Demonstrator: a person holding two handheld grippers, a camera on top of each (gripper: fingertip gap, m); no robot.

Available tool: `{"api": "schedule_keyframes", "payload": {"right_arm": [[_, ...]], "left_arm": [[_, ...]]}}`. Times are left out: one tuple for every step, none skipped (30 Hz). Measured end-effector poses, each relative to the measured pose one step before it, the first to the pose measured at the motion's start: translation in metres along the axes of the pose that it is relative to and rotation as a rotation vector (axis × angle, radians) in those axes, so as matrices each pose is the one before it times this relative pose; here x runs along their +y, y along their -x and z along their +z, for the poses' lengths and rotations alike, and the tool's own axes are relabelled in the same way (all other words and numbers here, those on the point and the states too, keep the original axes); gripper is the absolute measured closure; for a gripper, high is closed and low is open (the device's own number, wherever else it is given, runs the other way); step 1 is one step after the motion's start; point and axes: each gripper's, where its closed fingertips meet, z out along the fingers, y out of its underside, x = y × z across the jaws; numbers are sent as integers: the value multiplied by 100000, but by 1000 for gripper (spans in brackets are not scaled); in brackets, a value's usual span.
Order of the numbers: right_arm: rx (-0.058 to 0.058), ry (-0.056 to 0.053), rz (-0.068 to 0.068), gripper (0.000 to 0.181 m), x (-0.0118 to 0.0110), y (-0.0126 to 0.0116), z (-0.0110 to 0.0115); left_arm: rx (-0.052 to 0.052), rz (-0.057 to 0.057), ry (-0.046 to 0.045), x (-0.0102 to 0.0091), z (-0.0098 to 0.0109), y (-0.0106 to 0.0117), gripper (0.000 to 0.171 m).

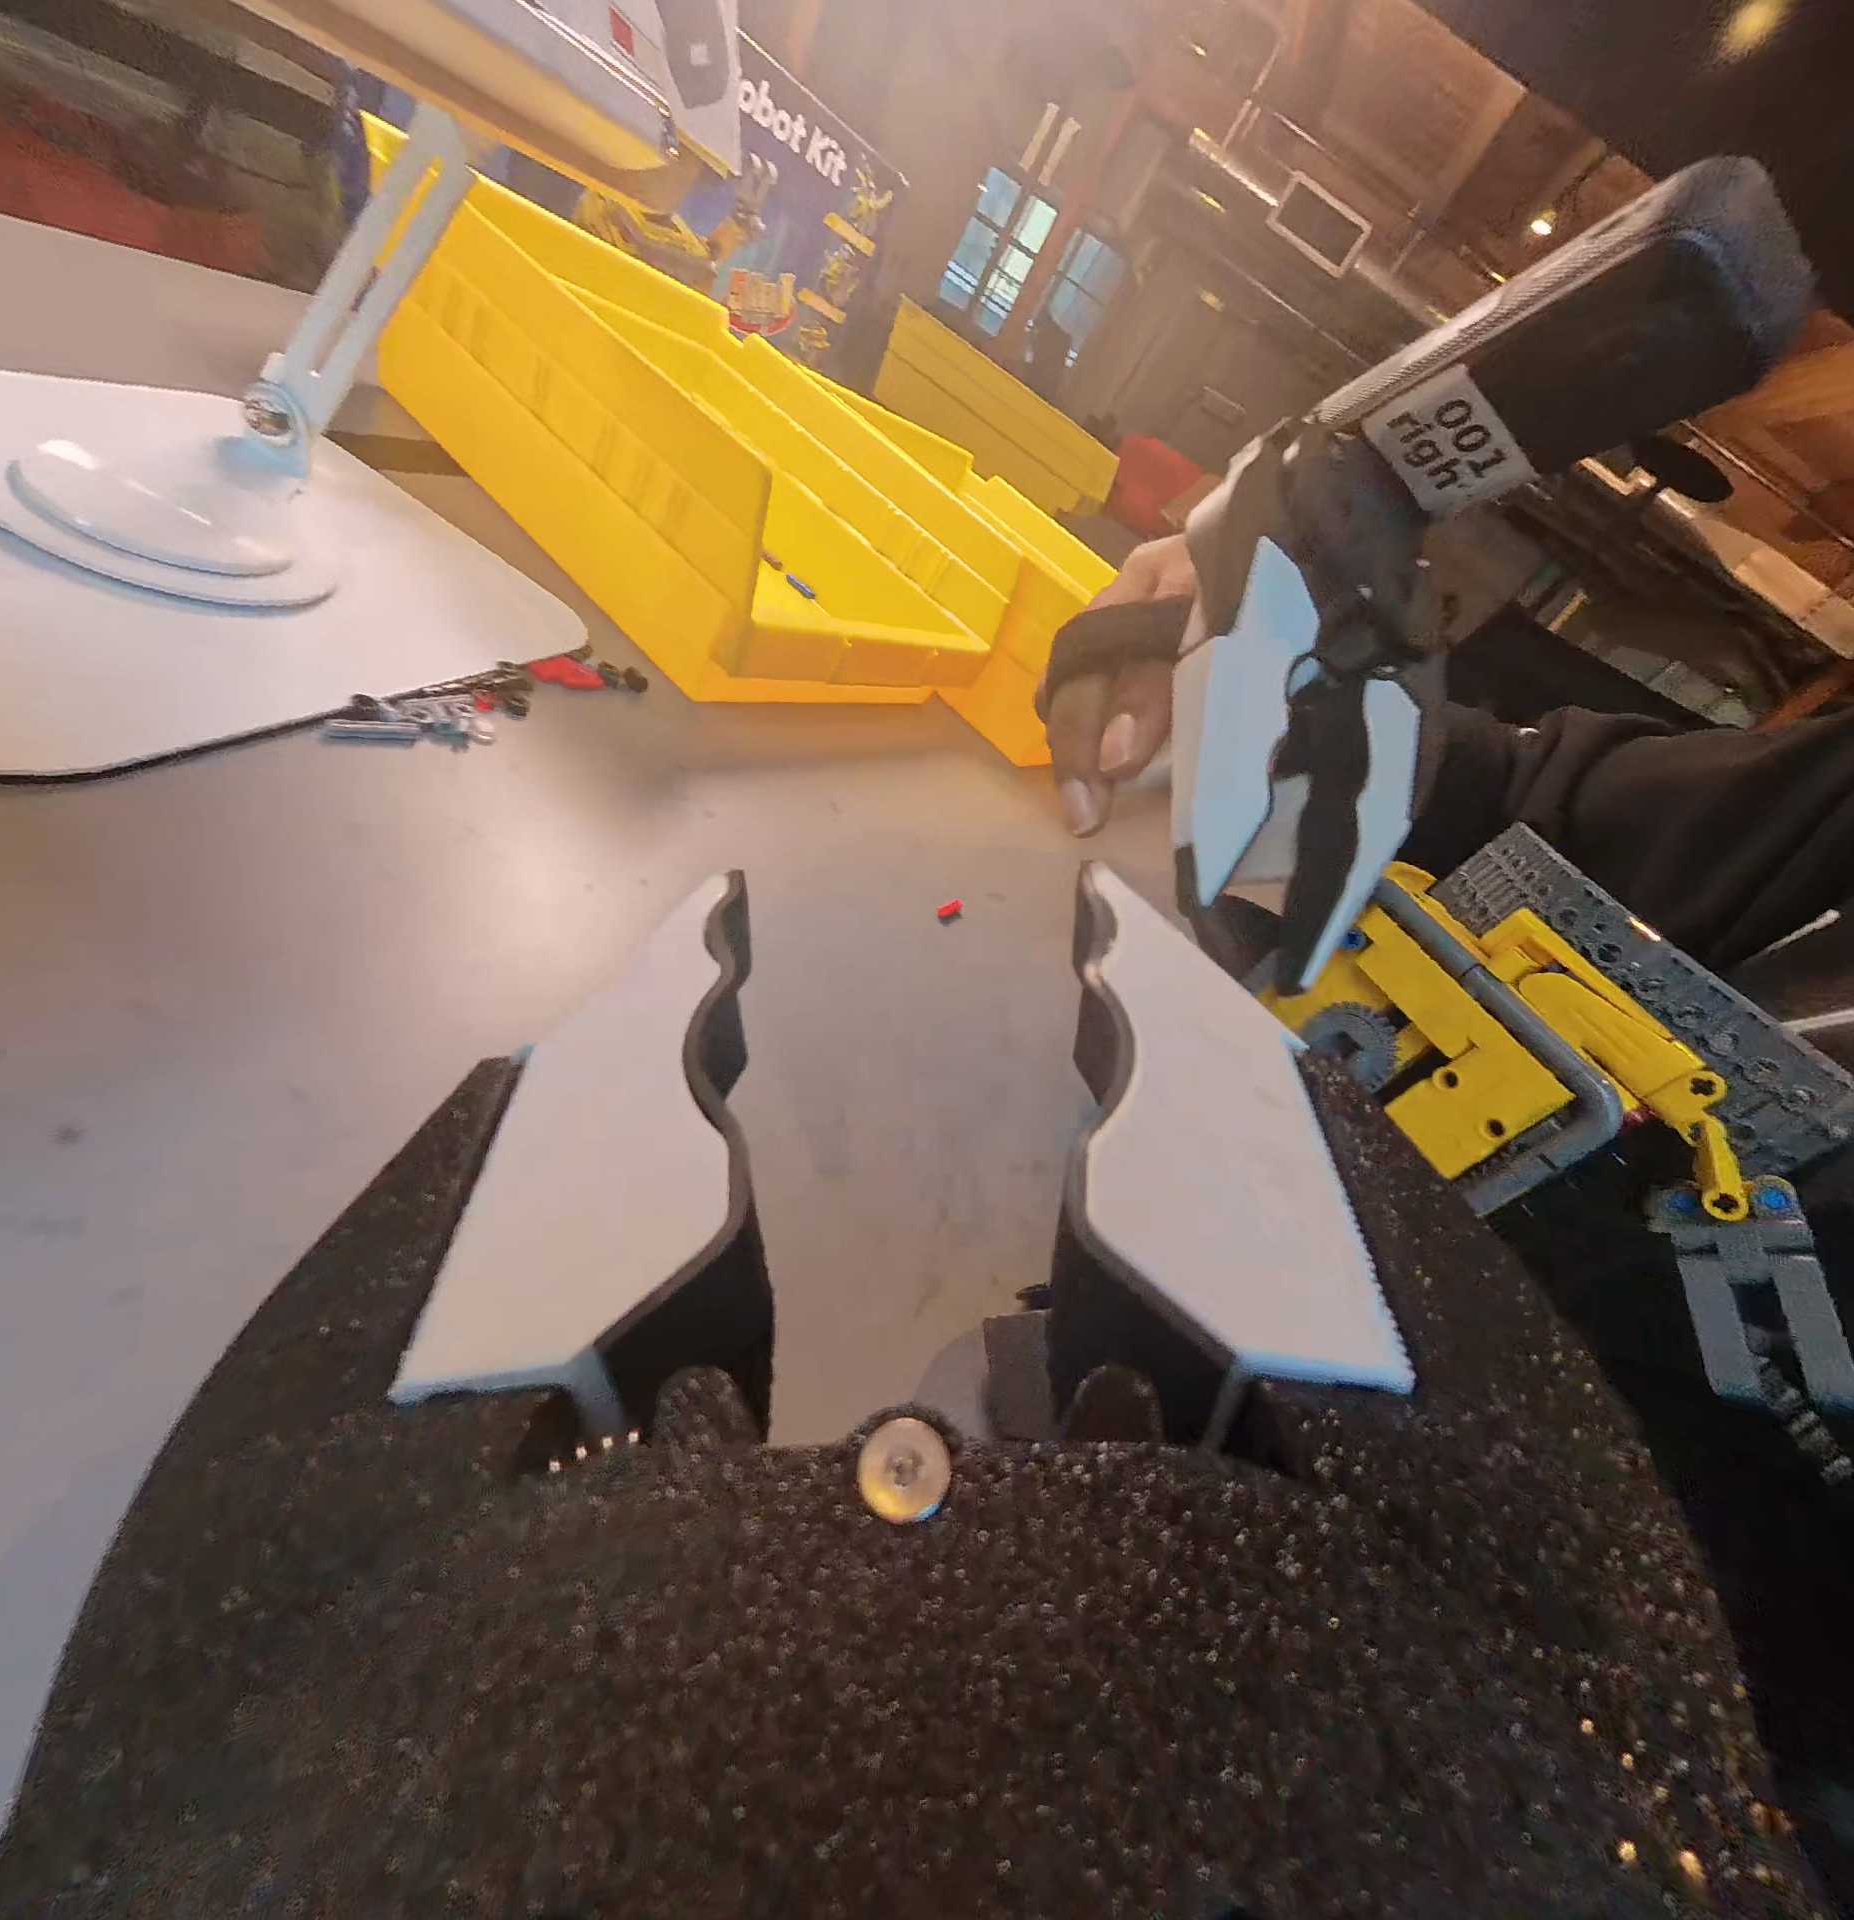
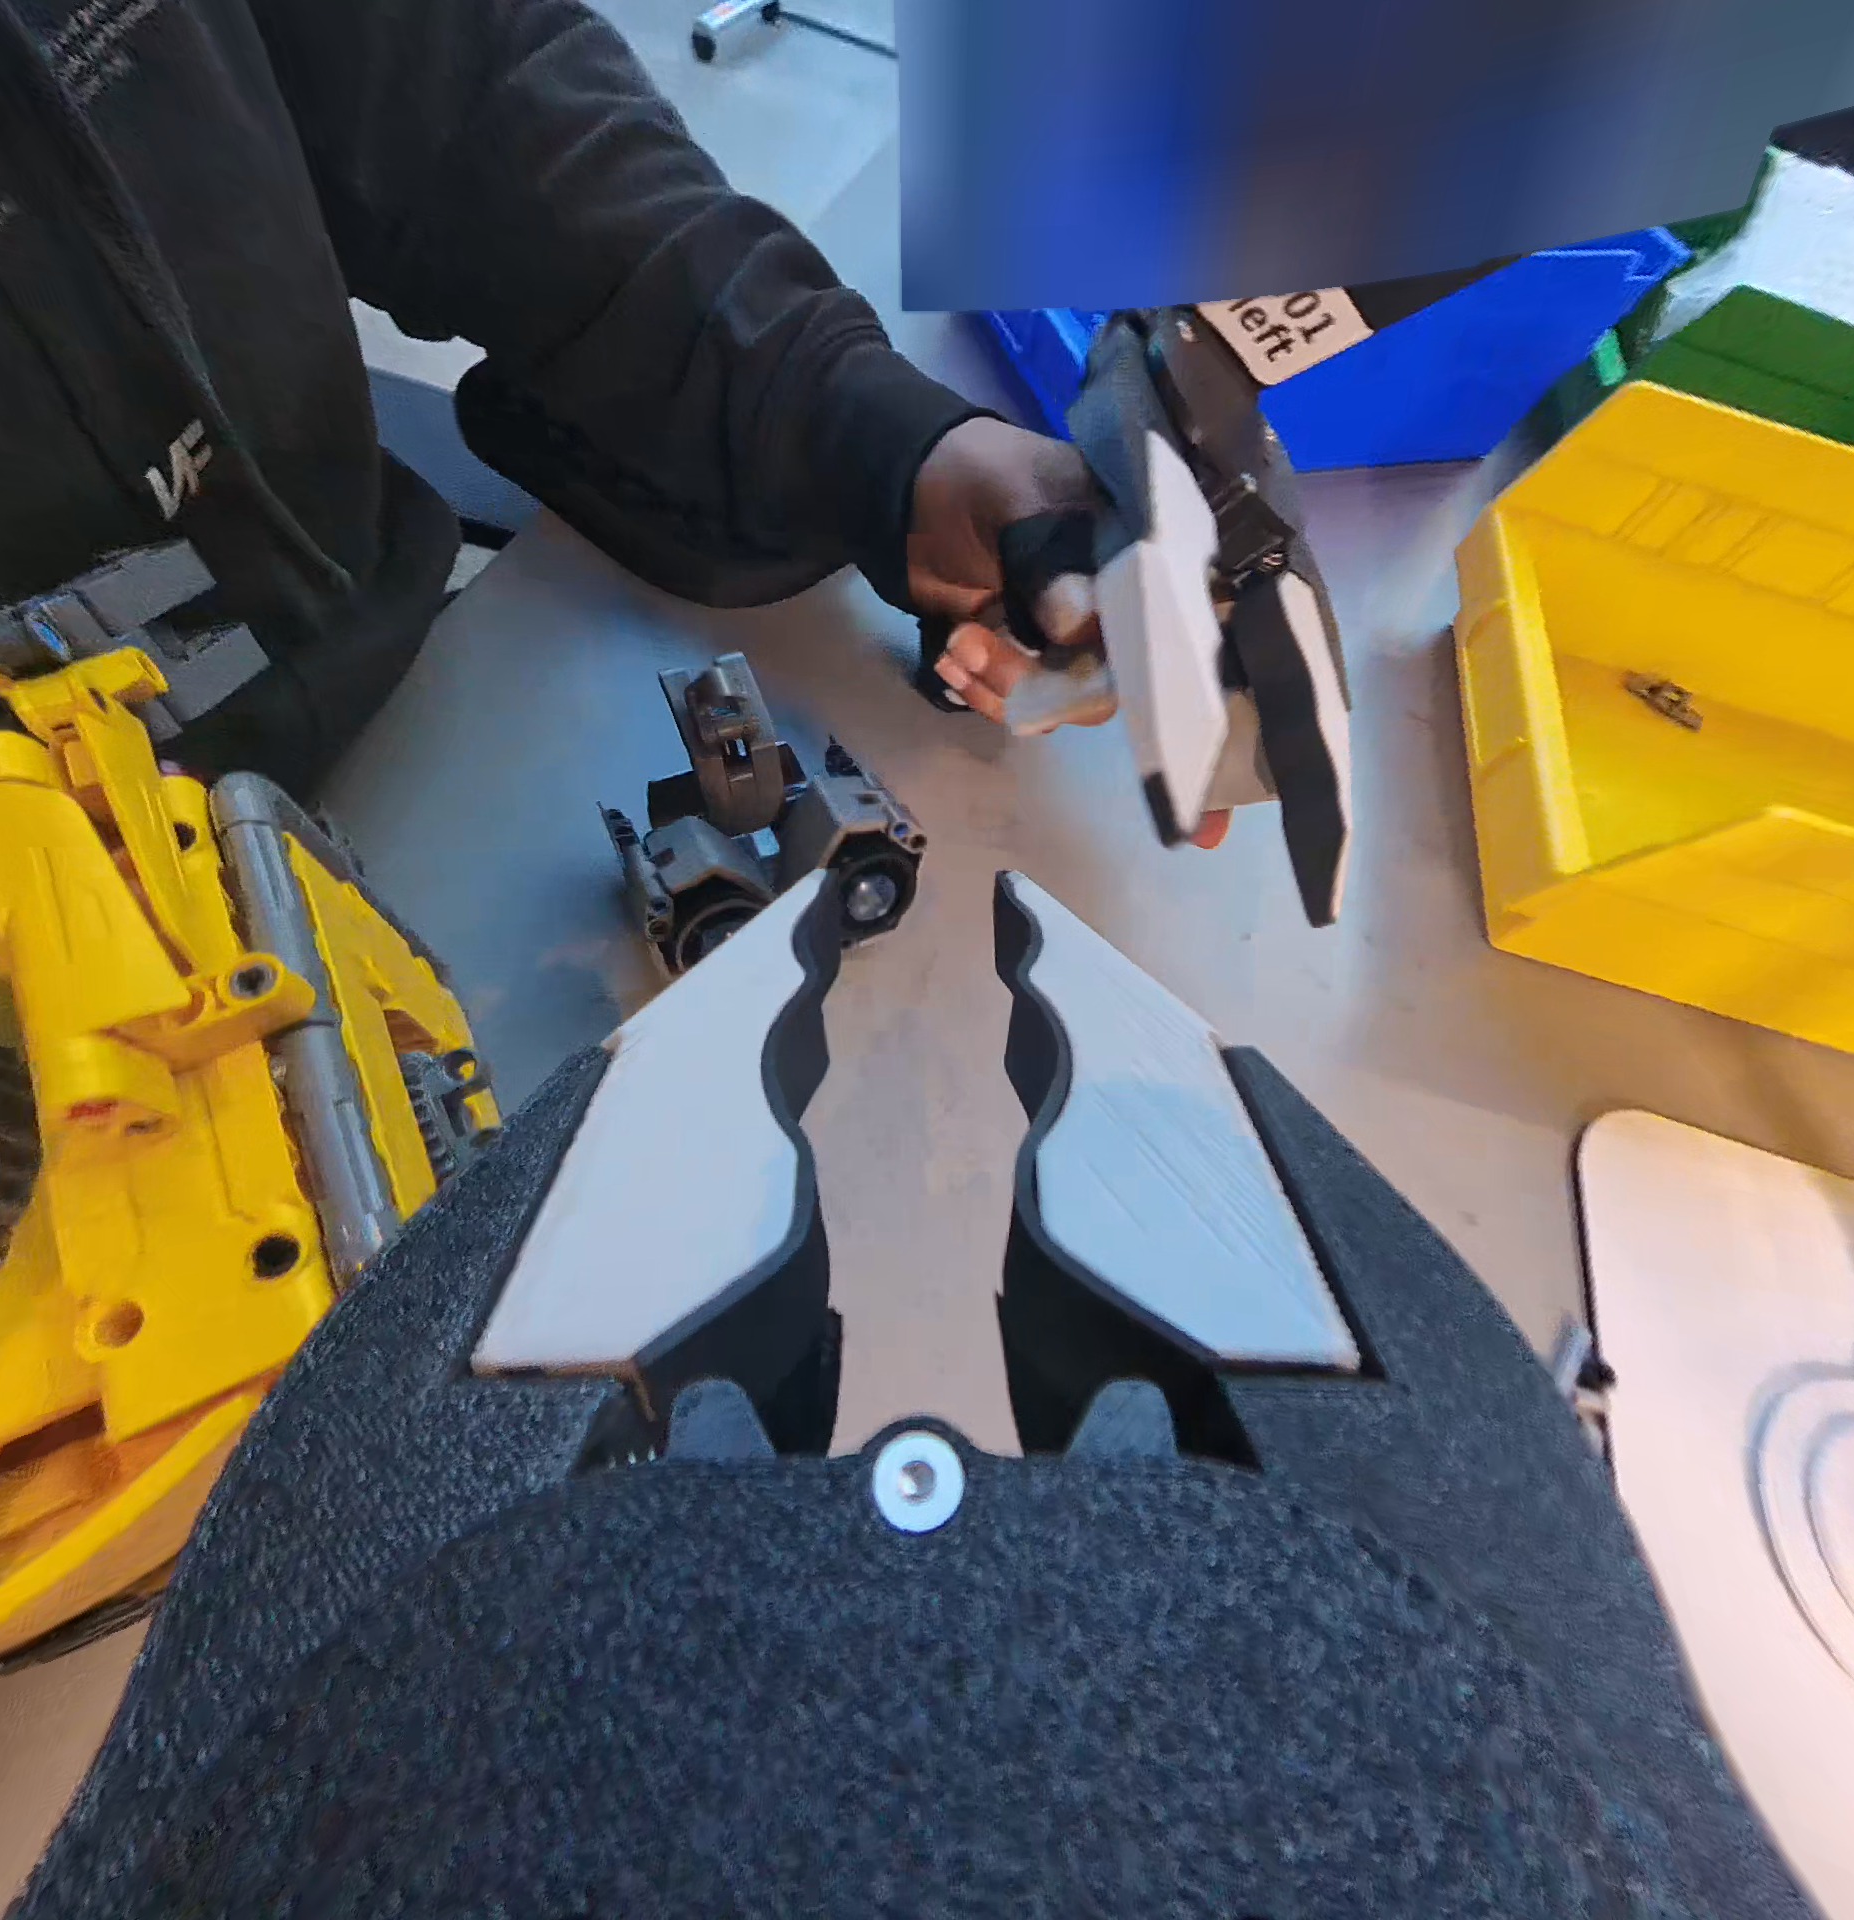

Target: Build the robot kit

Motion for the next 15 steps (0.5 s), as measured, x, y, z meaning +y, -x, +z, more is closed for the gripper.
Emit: {"api": "schedule_keyframes", "payload": {"right_arm": [[-2659,1754,-1043,149,-223,262,490],[-2569,1876,-1259,146,-230,252,501],[-2595,2214,-1277,142,-199,243,505],[-2922,2533,-1279,138,-170,282,501],[-2938,2627,-1333,135,-185,282,488],[-2699,2760,-1514,132,-176,231,480],[-2363,3027,-1730,130,-127,182,463],[-1986,2901,-1858,128,-126,116,454],[-1897,2432,-1806,128,-159,108,445],[-2121,2042,-1659,128,-183,145,457],[-2505,1993,-1390,128,-164,212,480],[-2353,2040,-1219,129,-150,198,514],[-1981,1757,-1336,130,-215,150,532],[-2153,1214,-1442,131,-320,206,518],[-2291,1186,-1330,131,-368,256,499]], "left_arm": [[-3522,1046,-1224,-216,-387,649,121],[-2281,2384,-1313,-279,-385,397,131],[-1450,3435,-1580,-375,-381,180,144],[-2619,3565,-1319,-368,-349,285,155],[-3876,3244,-700,-282,-283,444,163],[-3415,2705,-362,-178,-215,391,168],[-1842,1852,-480,-157,-151,171,169],[-788,951,-645,-154,-117,34,169],[-888,515,-619,-115,-99,60,169],[-614,473,-132,-17,-69,68,168],[-315,173,550,98,-27,84,168],[-485,-15,294,56,-34,125,167],[-241,-244,-202,-22,-30,113,166],[190,-741,-291,-41,-10,67,164],[384,-1217,-239,-23,2,61,161]]}}
